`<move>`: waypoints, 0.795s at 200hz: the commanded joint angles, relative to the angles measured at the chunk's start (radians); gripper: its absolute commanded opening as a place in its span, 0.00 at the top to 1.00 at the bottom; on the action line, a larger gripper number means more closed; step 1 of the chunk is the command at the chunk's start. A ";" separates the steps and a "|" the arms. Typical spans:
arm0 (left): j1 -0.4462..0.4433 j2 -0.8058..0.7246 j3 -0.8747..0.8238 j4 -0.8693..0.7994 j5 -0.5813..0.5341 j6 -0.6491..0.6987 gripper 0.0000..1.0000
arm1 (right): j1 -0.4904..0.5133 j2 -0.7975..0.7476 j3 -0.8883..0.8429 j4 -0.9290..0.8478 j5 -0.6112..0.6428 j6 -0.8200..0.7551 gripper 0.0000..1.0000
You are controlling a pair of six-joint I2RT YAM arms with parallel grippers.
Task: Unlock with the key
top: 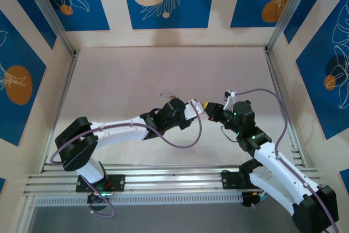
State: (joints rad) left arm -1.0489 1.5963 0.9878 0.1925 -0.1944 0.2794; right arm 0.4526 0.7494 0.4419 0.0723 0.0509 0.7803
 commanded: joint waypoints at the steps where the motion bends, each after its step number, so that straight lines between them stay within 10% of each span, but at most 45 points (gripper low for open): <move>1: -0.013 -0.019 -0.005 0.045 -0.030 0.024 0.77 | 0.021 0.006 0.000 0.033 0.053 0.034 1.00; 159: -0.022 -0.005 0.007 0.036 -0.046 0.035 0.77 | 0.037 0.040 -0.009 0.067 0.047 0.068 1.00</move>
State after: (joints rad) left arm -1.0573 1.5963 0.9878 0.2020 -0.2226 0.2985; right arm 0.4808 0.7788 0.4419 0.1101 0.0834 0.8333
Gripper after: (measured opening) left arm 0.231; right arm 0.064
